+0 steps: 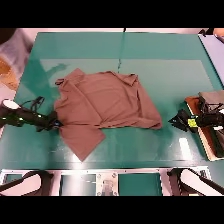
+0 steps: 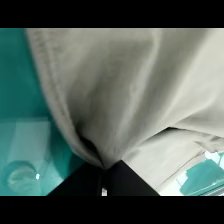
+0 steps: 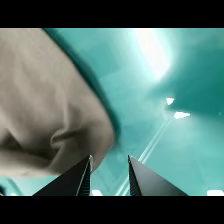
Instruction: Fold the shirts.
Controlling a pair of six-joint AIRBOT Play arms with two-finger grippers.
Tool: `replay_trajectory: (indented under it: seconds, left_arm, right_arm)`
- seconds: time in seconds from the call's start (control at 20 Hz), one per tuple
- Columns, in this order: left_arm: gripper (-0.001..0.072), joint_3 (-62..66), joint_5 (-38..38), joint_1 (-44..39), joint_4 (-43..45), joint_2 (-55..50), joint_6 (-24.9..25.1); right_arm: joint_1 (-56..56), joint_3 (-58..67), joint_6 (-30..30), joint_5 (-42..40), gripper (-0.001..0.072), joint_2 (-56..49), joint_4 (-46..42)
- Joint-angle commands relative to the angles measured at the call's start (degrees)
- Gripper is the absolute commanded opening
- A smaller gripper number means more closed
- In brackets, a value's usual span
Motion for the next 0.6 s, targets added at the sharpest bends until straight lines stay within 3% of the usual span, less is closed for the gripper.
replay_trajectory:
  seconds: [0.0, 0.2, 0.35, 0.55]
  left_arm:
    - [0.0025, 1.77, -4.57, 3.26, 4.46, 0.04, 3.48]
    - [0.0025, 1.77, -3.82, 3.26, 9.66, 0.04, 4.00]
    - [0.0025, 1.77, -2.82, 3.26, 9.42, 0.04, 3.96]
    - [0.0025, 1.77, -2.84, 3.26, 9.44, 0.04, 3.96]
  right_arm:
    - [-0.22, -0.07, 1.86, 4.61, 0.0272, 0.04, -0.24]
    - [-0.17, -3.04, 3.26, 6.03, 0.0260, 1.60, 0.07]
    - [-0.09, -10.23, 2.97, 1.97, 0.0518, 2.43, 8.22]
    - [-0.09, -20.90, -3.74, -5.09, 0.0544, 2.43, 24.26]
